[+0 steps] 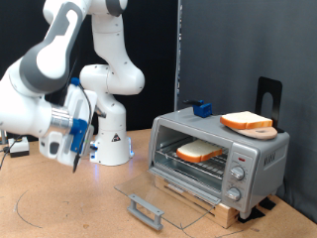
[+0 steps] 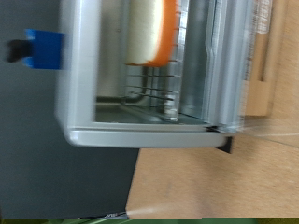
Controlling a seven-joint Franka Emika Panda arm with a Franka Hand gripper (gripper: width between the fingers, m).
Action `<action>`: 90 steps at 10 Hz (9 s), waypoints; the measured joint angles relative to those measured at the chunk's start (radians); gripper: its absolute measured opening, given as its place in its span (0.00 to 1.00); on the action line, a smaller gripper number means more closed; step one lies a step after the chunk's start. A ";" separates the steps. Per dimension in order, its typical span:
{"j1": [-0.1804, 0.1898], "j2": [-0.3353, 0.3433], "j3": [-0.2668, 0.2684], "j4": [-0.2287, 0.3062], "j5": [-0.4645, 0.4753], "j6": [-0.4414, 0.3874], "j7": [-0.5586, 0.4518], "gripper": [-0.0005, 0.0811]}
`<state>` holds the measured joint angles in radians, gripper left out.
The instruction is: Make a piece of toast with the oven
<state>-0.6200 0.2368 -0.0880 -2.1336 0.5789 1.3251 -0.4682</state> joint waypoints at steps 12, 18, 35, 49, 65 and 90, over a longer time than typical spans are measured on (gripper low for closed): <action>0.021 0.211 0.028 -0.122 0.014 0.380 -0.171 1.00; 0.038 0.240 0.100 -0.200 0.058 0.382 -0.181 1.00; 0.083 -0.159 0.251 -0.498 0.268 0.112 -0.221 1.00; -0.011 -0.141 0.169 -0.388 0.182 0.187 -0.012 1.00; 0.061 0.084 0.283 -0.092 0.540 0.306 0.145 1.00; 0.253 0.551 0.405 0.344 0.485 0.374 0.169 1.00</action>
<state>-0.3668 0.7883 0.3174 -1.7894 1.0638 1.6988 -0.2992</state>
